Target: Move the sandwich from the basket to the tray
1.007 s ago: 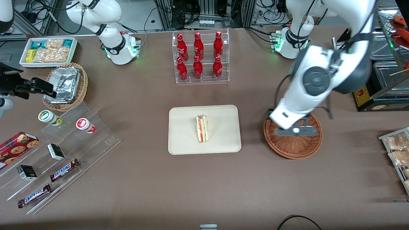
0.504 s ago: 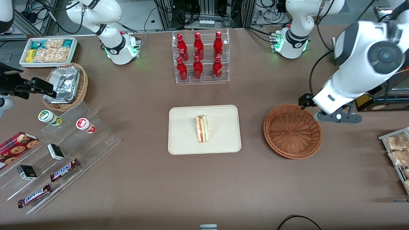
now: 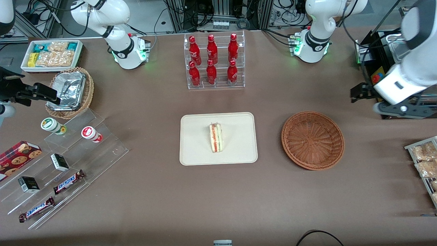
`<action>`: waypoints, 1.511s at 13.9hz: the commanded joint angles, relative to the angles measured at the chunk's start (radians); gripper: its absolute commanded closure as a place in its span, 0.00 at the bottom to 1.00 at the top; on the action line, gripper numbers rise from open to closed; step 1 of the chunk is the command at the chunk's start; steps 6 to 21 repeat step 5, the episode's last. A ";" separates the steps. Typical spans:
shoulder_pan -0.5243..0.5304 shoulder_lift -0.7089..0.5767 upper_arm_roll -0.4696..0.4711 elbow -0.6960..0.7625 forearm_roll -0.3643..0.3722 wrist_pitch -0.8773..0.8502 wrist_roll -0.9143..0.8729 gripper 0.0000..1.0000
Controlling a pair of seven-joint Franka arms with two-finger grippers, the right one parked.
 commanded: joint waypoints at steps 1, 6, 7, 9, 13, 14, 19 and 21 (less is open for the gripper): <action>0.044 -0.021 -0.017 0.069 -0.017 -0.085 0.032 0.00; 0.076 -0.039 -0.058 0.102 -0.007 -0.113 0.026 0.00; 0.076 -0.039 -0.058 0.102 -0.007 -0.113 0.026 0.00; 0.076 -0.039 -0.058 0.102 -0.007 -0.113 0.026 0.00; 0.076 -0.039 -0.058 0.102 -0.007 -0.113 0.026 0.00; 0.076 -0.039 -0.058 0.102 -0.007 -0.113 0.026 0.00; 0.076 -0.039 -0.058 0.102 -0.007 -0.113 0.026 0.00; 0.076 -0.039 -0.058 0.102 -0.007 -0.113 0.026 0.00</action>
